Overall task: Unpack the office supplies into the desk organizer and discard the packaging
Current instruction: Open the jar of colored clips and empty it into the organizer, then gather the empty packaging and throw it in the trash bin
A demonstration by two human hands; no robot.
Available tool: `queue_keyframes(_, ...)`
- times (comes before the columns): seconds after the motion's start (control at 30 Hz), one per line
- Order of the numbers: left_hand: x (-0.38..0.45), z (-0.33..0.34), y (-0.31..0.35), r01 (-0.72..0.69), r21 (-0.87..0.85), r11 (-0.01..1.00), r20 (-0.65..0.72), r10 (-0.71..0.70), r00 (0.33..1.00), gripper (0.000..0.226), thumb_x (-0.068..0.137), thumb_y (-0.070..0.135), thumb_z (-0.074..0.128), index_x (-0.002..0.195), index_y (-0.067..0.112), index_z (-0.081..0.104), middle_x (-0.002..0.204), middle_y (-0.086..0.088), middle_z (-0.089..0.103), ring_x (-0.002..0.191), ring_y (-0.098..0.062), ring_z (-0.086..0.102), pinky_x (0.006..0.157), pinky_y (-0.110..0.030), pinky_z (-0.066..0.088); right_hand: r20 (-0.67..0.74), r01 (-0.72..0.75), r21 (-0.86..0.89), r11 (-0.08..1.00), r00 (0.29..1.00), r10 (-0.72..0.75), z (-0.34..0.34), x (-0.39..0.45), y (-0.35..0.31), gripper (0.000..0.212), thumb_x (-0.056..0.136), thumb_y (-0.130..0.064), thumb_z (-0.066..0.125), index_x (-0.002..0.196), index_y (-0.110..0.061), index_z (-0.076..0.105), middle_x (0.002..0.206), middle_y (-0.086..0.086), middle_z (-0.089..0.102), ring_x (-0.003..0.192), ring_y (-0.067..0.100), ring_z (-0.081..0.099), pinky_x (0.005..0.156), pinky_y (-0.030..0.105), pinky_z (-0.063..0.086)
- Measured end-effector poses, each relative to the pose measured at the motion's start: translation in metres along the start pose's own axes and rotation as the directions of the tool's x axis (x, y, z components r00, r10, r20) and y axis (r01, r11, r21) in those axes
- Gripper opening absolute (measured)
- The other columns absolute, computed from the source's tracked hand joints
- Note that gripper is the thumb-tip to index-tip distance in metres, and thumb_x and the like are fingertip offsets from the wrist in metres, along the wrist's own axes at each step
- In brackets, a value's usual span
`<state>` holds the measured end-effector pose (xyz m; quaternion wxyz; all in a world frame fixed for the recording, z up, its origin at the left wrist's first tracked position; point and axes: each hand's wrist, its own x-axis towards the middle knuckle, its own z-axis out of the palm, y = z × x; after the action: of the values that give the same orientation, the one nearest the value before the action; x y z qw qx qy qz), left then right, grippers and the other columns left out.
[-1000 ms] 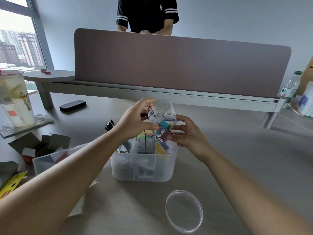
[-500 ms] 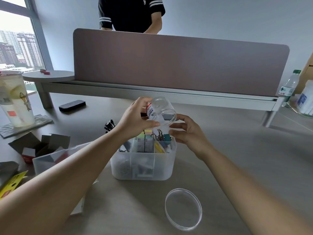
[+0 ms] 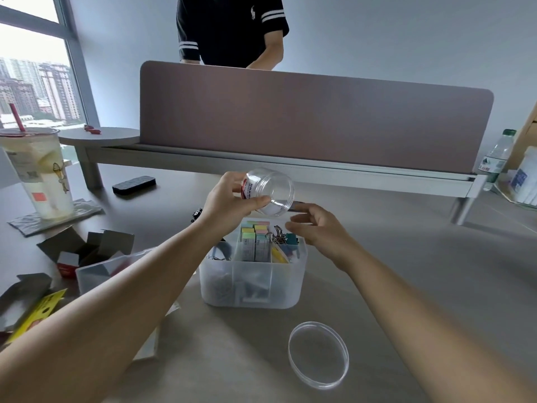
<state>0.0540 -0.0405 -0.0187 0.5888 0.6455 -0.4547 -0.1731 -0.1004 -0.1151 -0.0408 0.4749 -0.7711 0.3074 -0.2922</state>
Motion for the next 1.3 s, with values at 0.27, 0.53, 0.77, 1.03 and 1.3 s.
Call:
queue_keyframes(0.27, -0.033, -0.002, 0.034, 0.168, -0.266, 0.949, 0.163, -0.127, 0.978, 0.037, 0.083, 0.035, 0.058, 0.109, 0.012, 0.047, 0.089, -0.005, 0.06, 0.07, -0.015, 0.063, 0.061, -0.024, 0.058, -0.128, 0.114, 0.045, 0.993, 0.986, -0.107, -0.014, -0.035, -0.022, 0.05, 0.081, -0.022, 0.062, 0.127, -0.021, 0.041, 0.117, -0.003, 0.048, 0.109, 0.013, 0.048, 0.077, 0.017, 0.04)
queue_keyframes(0.53, -0.126, 0.005, 0.039, 0.244, -0.224, 0.944, 0.417, -0.133, 0.899, 0.057, 0.069, 0.041, 0.061, 0.121, 0.021, 0.046, 0.087, -0.003, 0.062, 0.066, -0.015, 0.061, 0.057, -0.026, 0.054, -0.082, 0.128, 0.025, 0.991, 0.989, -0.126, -0.005, -0.122, -0.022, 0.042, 0.074, -0.026, 0.068, 0.11, -0.028, 0.047, 0.117, 0.003, 0.057, 0.109, 0.02, 0.055, 0.091, 0.033, 0.047)
queue_keyframes(0.77, -0.19, -0.019, 0.004, 0.088, 0.054, 0.995, 0.297, -0.1, 0.949, 0.054, 0.069, 0.02, 0.073, 0.115, 0.019, 0.045, 0.097, 0.005, 0.057, 0.091, -0.017, 0.058, 0.077, -0.034, 0.051, 0.099, 0.062, -0.1, 0.993, 0.994, -0.052, 0.028, -0.175, 0.003, 0.057, 0.077, -0.027, 0.067, 0.129, -0.023, 0.045, 0.125, -0.001, 0.053, 0.12, 0.017, 0.048, 0.101, 0.029, 0.037)
queue_keyframes(1.03, -0.225, -0.065, -0.033, 0.076, 0.319, 0.945, -0.055, -0.062, 0.997, 0.058, 0.066, 0.031, 0.076, 0.115, 0.014, 0.05, 0.102, 0.0, 0.058, 0.093, -0.017, 0.056, 0.077, -0.027, 0.044, 0.013, -0.041, -0.683, 0.73, 0.998, 0.068, 0.043, -0.194, 0.026, 0.049, 0.085, -0.038, 0.054, 0.127, -0.014, 0.045, 0.137, 0.008, 0.042, 0.125, 0.026, 0.04, 0.101, 0.032, 0.033)
queue_keyframes(1.3, -0.254, -0.119, -0.038, 0.107, 0.289, 0.951, -0.199, -0.05, 0.979, 0.051, 0.067, 0.03, 0.075, 0.106, 0.016, 0.045, 0.097, 0.002, 0.055, 0.081, -0.012, 0.053, 0.063, -0.02, 0.042, 0.014, 0.108, -0.54, 0.835, 0.993, -0.119, 0.085, -0.187, 0.006, 0.022, 0.074, -0.022, 0.071, 0.079, -0.009, 0.054, 0.093, 0.004, 0.047, 0.085, 0.022, 0.049, 0.06, 0.02, 0.023)
